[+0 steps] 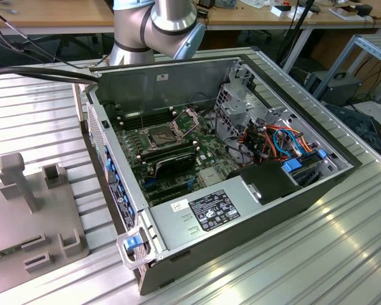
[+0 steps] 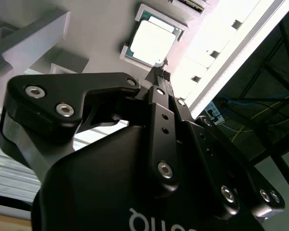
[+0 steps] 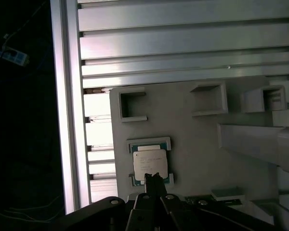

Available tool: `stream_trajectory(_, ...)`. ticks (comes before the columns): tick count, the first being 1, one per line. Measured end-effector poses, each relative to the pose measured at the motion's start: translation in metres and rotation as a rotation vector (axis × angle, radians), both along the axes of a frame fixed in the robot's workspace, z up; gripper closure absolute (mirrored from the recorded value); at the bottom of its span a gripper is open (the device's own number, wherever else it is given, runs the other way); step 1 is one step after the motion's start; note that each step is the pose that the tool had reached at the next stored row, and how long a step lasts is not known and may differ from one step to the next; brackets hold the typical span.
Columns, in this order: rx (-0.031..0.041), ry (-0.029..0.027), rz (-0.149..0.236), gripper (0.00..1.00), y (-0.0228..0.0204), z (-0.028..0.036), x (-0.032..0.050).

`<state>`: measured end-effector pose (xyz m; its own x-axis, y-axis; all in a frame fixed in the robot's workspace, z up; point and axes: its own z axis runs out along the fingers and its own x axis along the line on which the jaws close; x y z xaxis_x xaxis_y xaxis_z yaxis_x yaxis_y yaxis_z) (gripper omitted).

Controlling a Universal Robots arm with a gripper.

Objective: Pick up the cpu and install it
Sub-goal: 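Reach for the cpu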

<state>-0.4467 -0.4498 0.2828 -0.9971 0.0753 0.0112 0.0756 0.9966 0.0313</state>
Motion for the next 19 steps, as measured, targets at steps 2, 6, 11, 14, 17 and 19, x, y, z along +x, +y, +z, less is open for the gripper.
stream_trajectory(2, -0.0001, 0.0000, 0.000, 0.89, -0.0001, 0.0000, 0.0000)
stream_trajectory(6, 0.0000, -0.0001, 0.000, 0.89, -0.0001, -0.0001, 0.0000)
stream_trajectory(11, 0.0000, 0.0000, 0.000, 0.89, -0.0002, -0.0001, 0.0000)
stream_trajectory(14, 0.0000, 0.0000, 0.000, 0.89, -0.0020, -0.0009, 0.0000)
stream_trajectory(17, 0.0000, 0.0000, 0.000, 0.89, -0.0021, -0.0010, 0.0000)
stream_trajectory(19, 0.0000, -0.0001, 0.000, 0.89, -0.0045, -0.0020, 0.0000)
